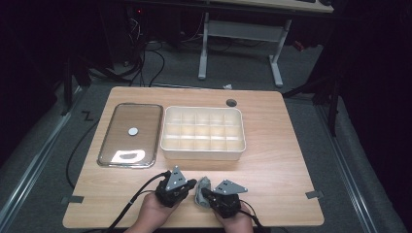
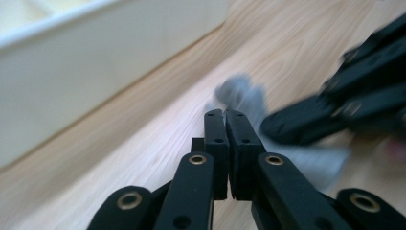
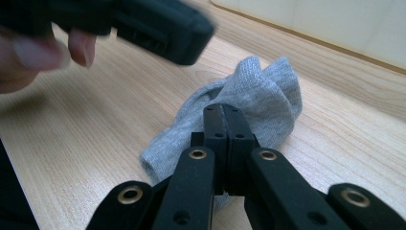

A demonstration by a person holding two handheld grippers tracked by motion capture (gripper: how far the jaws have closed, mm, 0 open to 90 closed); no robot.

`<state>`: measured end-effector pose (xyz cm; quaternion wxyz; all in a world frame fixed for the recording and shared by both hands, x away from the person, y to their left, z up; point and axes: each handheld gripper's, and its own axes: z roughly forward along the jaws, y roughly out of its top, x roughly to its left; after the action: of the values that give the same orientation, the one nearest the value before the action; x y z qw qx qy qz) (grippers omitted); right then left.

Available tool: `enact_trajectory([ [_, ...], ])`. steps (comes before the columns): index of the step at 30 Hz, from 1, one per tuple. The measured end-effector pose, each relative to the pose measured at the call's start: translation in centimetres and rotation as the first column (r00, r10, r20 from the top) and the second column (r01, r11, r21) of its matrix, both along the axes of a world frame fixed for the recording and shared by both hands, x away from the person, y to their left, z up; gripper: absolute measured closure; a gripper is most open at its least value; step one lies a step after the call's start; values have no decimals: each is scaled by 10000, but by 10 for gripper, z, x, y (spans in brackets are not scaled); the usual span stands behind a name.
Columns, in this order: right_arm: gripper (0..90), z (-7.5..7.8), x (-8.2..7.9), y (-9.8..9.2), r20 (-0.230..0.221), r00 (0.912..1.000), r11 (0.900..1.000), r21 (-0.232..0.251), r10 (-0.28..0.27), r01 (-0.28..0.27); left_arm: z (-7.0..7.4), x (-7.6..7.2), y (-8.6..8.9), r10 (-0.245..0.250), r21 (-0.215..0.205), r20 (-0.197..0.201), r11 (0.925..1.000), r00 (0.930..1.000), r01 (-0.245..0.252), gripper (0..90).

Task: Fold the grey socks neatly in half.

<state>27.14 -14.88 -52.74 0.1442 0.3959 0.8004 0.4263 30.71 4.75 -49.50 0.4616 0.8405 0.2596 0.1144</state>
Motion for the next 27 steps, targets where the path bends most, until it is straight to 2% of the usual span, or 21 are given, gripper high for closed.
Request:
enact_trajectory([
  [3,900,-1,0,1,56,10000,10000,9,29,-29,6,2,-16,-380,-245,-114,9990,9992,377,891],
  [7,900,-2,0,1,97,9999,9999,129,53,-55,2,9,-30,-549,-103,-419,9985,9976,545,891],
  [9,900,-2,0,1,101,9999,9999,118,46,-47,-3,13,-31,-504,109,-475,9986,9976,510,897],
  [12,900,-2,-2,0,152,9999,9999,126,19,-21,-15,22,-26,-272,164,-855,9995,9960,287,899],
  [13,900,-2,-3,0,149,9999,9999,132,9,-11,-18,23,-24,-241,226,-874,9994,9959,261,900],
  [19,900,-1,-3,-1,140,9999,10000,68,4,-5,-23,21,-21,-156,207,-697,9996,9974,171,900],
  [22,900,6,-7,-2,387,9992,9999,99,-72,68,-24,20,-19,-113,217,-650,9997,9978,127,900],
  [24,900,15,-14,-2,709,9972,9986,456,229,-261,-25,20,-20,-116,238,-592,9996,9982,130,900],
  [25,900,18,-18,-1,779,9960,9978,465,442,-479,-25,19,-20,-106,260,-553,9996,9984,120,900],
  [27,900,17,-22,3,571,9961,9967,408,679,-703,-26,19,-19,-114,248,-477,9996,9988,126,900],
])
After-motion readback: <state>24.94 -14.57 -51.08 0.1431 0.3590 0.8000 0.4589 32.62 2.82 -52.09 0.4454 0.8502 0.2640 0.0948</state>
